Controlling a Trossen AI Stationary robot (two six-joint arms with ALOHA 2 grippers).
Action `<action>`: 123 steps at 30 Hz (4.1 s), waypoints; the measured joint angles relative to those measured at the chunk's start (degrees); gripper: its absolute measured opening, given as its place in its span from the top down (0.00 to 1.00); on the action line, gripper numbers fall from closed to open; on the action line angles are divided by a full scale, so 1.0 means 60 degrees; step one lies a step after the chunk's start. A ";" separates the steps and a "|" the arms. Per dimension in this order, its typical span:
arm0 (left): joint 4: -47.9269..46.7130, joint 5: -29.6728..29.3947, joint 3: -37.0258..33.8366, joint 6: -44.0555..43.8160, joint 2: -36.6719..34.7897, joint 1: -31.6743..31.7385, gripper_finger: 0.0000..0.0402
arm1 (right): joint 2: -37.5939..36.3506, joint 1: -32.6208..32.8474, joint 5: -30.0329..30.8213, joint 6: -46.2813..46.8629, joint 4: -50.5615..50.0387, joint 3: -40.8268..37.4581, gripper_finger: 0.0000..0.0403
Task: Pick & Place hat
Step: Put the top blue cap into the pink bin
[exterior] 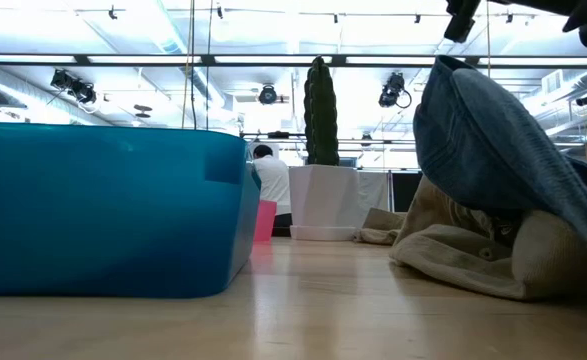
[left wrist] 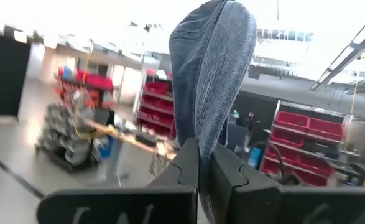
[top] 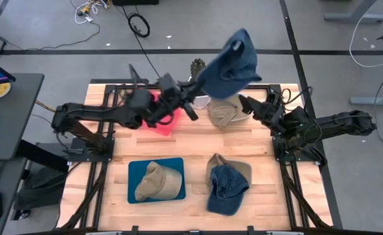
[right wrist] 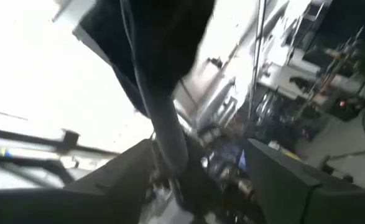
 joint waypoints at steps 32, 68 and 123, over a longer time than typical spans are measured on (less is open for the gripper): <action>-0.5009 -0.5930 0.0004 0.4865 -0.3841 -0.4020 0.97 | -0.0008 0.0004 -0.1001 0.0761 -0.2369 -0.0004 0.37; -0.9433 -0.1938 0.0007 -0.5258 -0.3181 -0.4104 0.97 | -0.0007 0.0002 -0.1091 0.1439 -0.2891 -0.0007 0.37; -1.8338 0.2904 0.0011 -0.2541 -0.0287 0.5737 0.97 | -0.0007 0.0007 -0.0987 0.1712 -0.4130 -0.0011 0.37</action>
